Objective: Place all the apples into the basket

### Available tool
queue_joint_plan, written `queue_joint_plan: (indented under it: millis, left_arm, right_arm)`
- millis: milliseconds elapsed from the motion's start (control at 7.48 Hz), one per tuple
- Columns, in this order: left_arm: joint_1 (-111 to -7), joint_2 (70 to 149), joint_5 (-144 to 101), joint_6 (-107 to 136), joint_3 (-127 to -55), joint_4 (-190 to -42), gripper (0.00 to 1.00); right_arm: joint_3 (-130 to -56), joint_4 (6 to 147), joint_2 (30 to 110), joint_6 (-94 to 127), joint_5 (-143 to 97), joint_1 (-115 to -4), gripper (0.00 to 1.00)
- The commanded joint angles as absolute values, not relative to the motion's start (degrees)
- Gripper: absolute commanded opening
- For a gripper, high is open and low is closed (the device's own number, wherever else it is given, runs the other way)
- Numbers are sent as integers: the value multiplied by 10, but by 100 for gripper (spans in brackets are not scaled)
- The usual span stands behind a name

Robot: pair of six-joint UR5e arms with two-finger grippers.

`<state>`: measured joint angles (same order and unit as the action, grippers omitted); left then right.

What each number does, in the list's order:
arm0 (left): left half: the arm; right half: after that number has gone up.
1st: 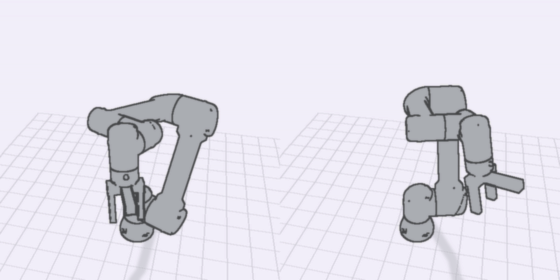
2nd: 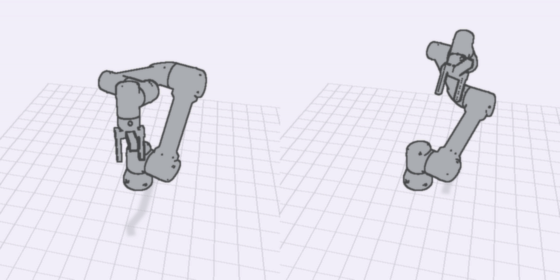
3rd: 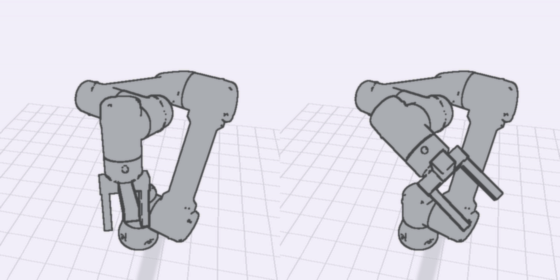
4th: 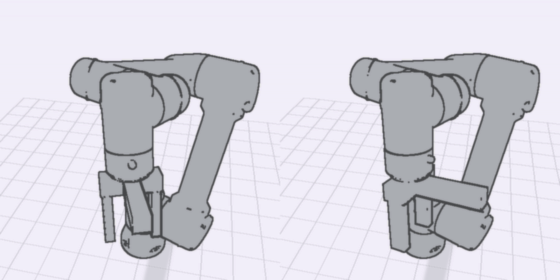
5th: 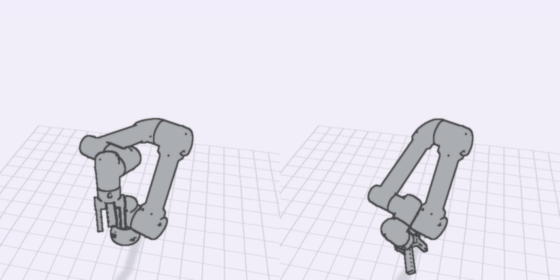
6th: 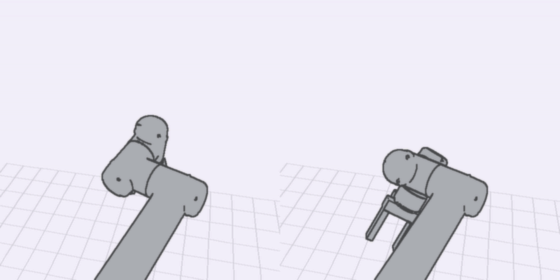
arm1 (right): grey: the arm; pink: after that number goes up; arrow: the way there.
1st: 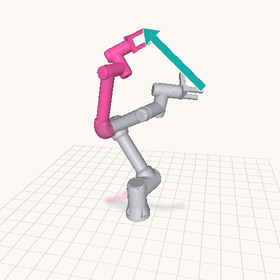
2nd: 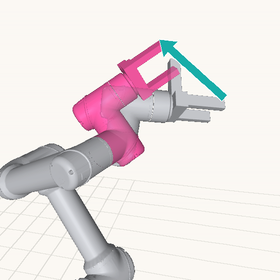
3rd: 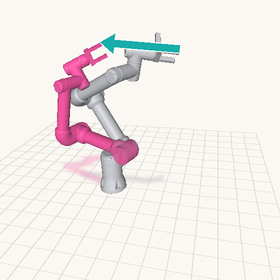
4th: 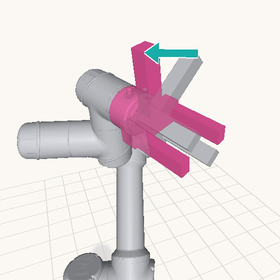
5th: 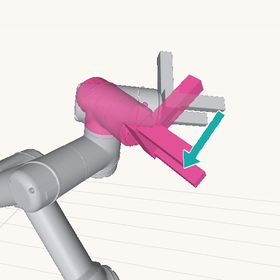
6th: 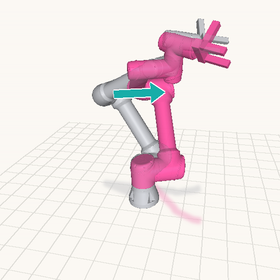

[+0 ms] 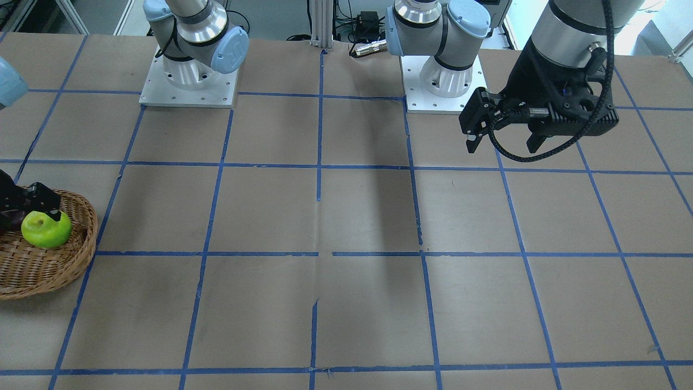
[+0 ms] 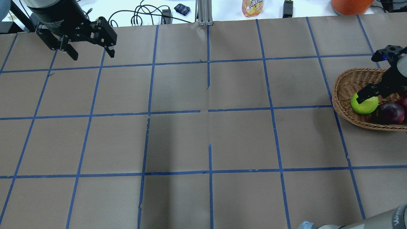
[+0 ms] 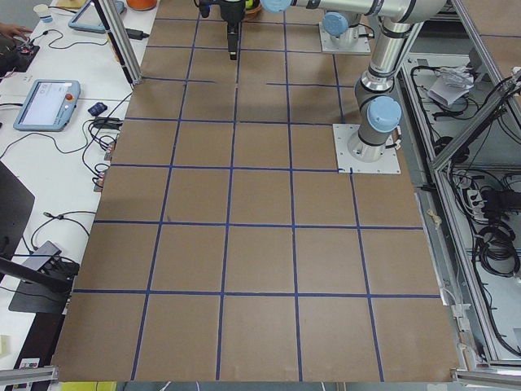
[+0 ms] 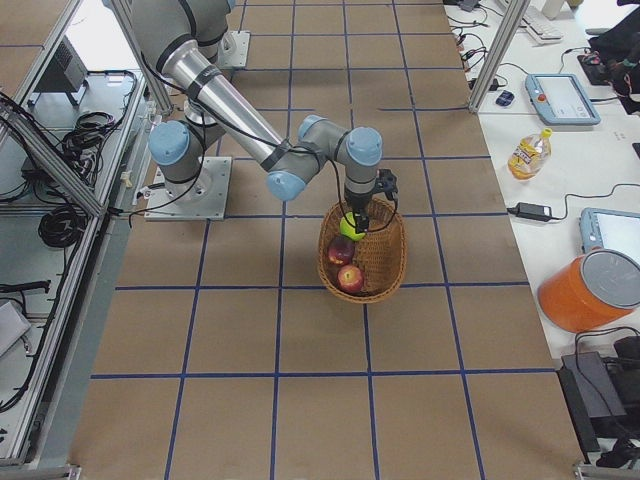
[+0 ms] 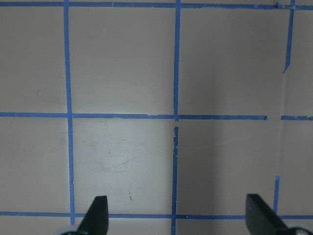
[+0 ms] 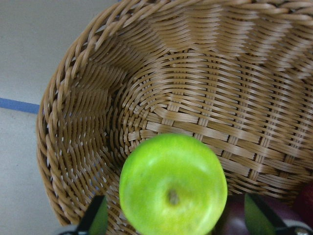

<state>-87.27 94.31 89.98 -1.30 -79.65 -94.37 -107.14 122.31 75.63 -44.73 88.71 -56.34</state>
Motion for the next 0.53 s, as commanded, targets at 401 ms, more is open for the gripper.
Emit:
queue_joint_plan:
  millis: [401]
  left_arm:
    - [-873,943,899,-13,-796,-944,100]
  right_arm:
    - [-943,933,896,-299,896,-663,100]
